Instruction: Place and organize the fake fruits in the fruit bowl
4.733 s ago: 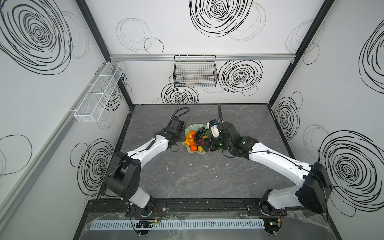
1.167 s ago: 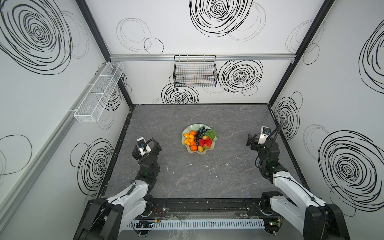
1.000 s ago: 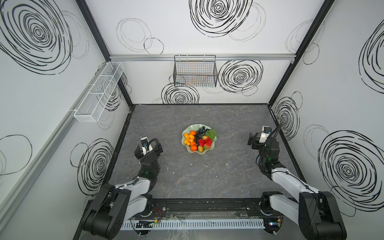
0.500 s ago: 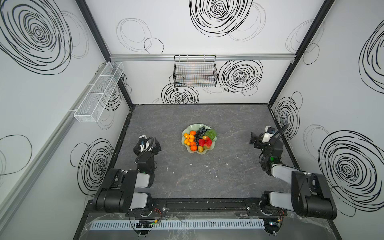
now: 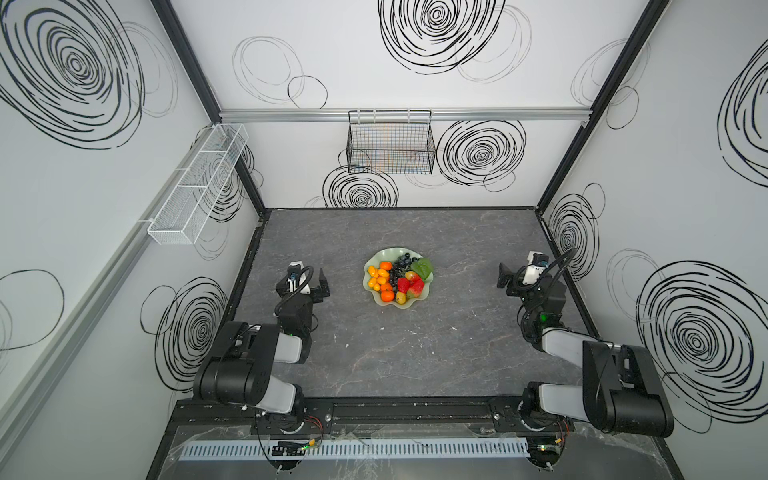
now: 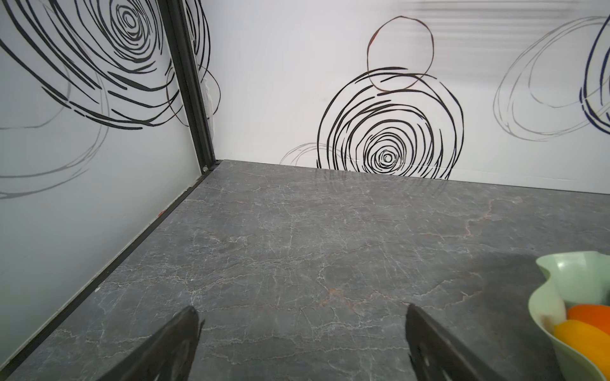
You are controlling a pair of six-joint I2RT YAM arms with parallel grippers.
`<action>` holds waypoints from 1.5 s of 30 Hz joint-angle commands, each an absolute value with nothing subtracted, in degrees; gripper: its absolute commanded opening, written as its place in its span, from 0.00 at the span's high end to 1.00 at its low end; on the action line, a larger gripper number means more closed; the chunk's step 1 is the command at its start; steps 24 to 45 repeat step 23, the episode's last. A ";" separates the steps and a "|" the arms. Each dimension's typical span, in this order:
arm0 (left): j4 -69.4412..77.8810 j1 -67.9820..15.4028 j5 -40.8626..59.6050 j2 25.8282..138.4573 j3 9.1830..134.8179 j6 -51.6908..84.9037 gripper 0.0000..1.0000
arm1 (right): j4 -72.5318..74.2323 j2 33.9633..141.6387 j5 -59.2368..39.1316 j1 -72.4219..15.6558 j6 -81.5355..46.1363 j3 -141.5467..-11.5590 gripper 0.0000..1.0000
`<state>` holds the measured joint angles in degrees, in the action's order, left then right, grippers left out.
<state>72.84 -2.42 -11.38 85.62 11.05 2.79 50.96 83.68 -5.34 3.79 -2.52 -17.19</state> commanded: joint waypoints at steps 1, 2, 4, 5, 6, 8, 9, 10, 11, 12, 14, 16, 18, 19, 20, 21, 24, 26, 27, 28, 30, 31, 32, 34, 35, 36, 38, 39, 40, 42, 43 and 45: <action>75.19 -3.10 -12.35 85.58 11.68 1.26 0.01 | 53.44 84.50 -5.63 3.56 -1.75 -18.37 0.00; 74.87 -3.61 -12.92 85.53 11.69 0.78 0.01 | 53.51 84.43 -5.64 3.52 -1.76 -18.37 0.00; 74.16 -4.30 -13.66 85.45 12.00 0.09 0.01 | 53.52 84.40 -5.63 3.52 -1.76 -18.37 0.00; 74.26 -4.31 -13.72 85.50 11.99 0.08 0.01 | 53.48 84.44 -5.67 3.47 -1.76 -18.37 0.00; 74.28 -4.31 -13.63 85.52 11.98 0.09 0.00 | 53.52 84.43 -5.63 3.55 -1.75 -18.36 0.00; 74.27 -4.13 -13.33 85.52 12.07 0.17 0.01 | 53.52 84.42 -5.71 3.52 -1.76 -18.33 0.00; 74.18 -4.05 -13.19 85.53 12.12 0.18 0.01 | 53.53 84.38 -5.65 3.52 -1.76 -18.36 0.00; 74.18 -4.02 -13.14 85.52 12.09 0.26 0.00 | 53.53 84.38 -5.64 3.52 -1.76 -18.32 0.00; 74.14 -3.96 -13.09 85.52 12.09 0.24 0.01 | 53.53 84.41 -5.63 3.52 -1.76 -18.37 0.00; 74.13 -3.96 -13.09 85.52 12.11 0.25 0.00 | 53.53 84.40 -5.67 3.52 -1.76 -18.36 0.00; 73.96 -4.04 -13.14 85.62 12.29 0.25 0.01 | 53.53 84.43 -5.64 3.52 -1.77 -18.36 0.00; 73.42 -3.96 -13.02 85.78 12.60 0.24 0.01 | 53.45 84.44 -5.63 3.51 -1.76 -18.37 0.00; 72.59 -3.58 -12.38 85.96 13.06 0.48 0.00 | 53.44 84.45 -5.59 3.51 -1.76 -18.37 0.00; 72.64 -3.30 -11.92 85.92 13.05 0.61 0.00 | 53.44 84.44 -5.54 3.52 -1.76 -18.37 0.00; 72.83 -3.30 -11.87 85.80 12.89 0.61 0.01 | 53.44 84.46 -5.54 3.52 -1.76 -18.41 0.00; 73.38 -3.21 -11.54 85.66 12.56 0.61 0.01 | 53.44 84.46 -5.54 3.53 -1.71 -18.37 0.00; 74.27 -1.89 -7.86 85.63 12.09 1.12 0.00 | 53.44 84.48 -5.54 3.52 -1.76 -18.39 0.00; 74.27 -1.89 -7.86 85.63 12.09 1.12 0.00 | 53.44 84.48 -5.54 3.52 -1.76 -18.39 0.00; 74.27 -1.89 -7.86 85.63 12.09 1.12 0.00 | 53.44 84.48 -5.54 3.52 -1.76 -18.39 0.00; 74.27 -1.89 -7.86 85.63 12.09 1.12 0.00 | 53.44 84.48 -5.54 3.52 -1.76 -18.39 0.00; 74.27 -1.89 -7.86 85.63 12.09 1.12 0.00 | 53.44 84.48 -5.54 3.52 -1.76 -18.39 0.00; 74.27 -1.89 -7.86 85.63 12.09 1.12 0.00 | 53.44 84.48 -5.54 3.52 -1.76 -18.39 0.00; 74.27 -1.89 -7.86 85.63 12.09 1.12 0.00 | 53.44 84.48 -5.54 3.52 -1.76 -18.39 0.00; 74.27 -1.89 -7.86 85.63 12.09 1.12 0.00 | 53.44 84.48 -5.54 3.52 -1.76 -18.39 0.00; 74.27 -1.89 -7.86 85.63 12.09 1.12 0.00 | 53.44 84.48 -5.54 3.52 -1.76 -18.39 0.00; 74.27 -1.89 -7.86 85.63 12.09 1.12 0.00 | 53.44 84.48 -5.54 3.52 -1.76 -18.39 0.00; 74.27 -1.89 -7.86 85.63 12.09 1.12 0.00 | 53.44 84.48 -5.54 3.52 -1.76 -18.39 0.00; 74.27 -1.89 -7.86 85.63 12.09 1.12 0.00 | 53.44 84.48 -5.54 3.52 -1.76 -18.39 0.00; 74.27 -1.89 -7.86 85.63 12.09 1.12 0.00 | 53.44 84.48 -5.54 3.52 -1.76 -18.39 0.00; 74.27 -1.89 -7.86 85.63 12.09 1.12 0.00 | 53.44 84.48 -5.54 3.52 -1.76 -18.39 0.00; 74.27 -1.89 -7.86 85.63 12.09 1.12 0.00 | 53.44 84.48 -5.54 3.52 -1.76 -18.39 0.00; 74.27 -1.89 -7.86 85.63 12.09 1.12 0.00 | 53.44 84.48 -5.54 3.52 -1.76 -18.39 0.00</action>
